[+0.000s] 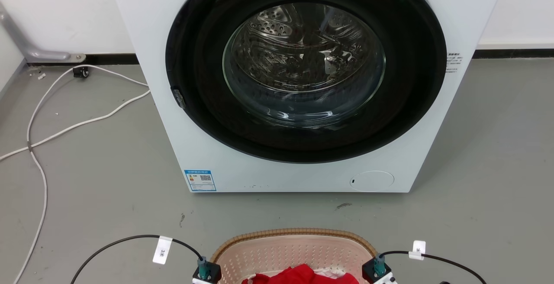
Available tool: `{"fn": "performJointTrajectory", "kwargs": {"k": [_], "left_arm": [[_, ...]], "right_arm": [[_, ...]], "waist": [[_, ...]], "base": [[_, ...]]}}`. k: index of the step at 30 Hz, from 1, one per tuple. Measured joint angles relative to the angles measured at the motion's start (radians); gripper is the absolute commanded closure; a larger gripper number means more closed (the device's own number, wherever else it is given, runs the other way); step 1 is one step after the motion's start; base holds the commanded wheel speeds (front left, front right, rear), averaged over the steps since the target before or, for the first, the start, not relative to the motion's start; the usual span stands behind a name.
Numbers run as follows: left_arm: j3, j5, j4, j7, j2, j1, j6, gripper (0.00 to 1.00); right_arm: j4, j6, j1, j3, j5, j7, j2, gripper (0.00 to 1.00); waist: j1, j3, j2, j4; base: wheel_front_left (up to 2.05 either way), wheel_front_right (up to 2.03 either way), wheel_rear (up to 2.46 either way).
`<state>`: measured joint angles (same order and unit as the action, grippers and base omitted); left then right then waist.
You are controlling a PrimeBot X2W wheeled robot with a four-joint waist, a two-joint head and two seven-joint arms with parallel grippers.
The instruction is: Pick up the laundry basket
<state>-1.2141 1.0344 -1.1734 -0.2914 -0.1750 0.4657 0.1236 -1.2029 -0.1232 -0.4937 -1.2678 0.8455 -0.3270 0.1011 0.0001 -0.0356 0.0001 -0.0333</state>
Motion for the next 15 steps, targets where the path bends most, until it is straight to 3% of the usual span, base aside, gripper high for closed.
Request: {"fn": "performJointTrajectory", "kwargs": {"k": [15], "left_arm": [[-0.029,0.026,-0.007,0.009,0.000,0.006,0.000,1.00]], "right_arm": [[0.000,0.000,-0.002,-0.004,0.002,0.001,-0.001,1.00]], "waist": [[0.0000,-0.001,0.0000,-0.004]], "base": [[0.00,0.00,0.00]]}}
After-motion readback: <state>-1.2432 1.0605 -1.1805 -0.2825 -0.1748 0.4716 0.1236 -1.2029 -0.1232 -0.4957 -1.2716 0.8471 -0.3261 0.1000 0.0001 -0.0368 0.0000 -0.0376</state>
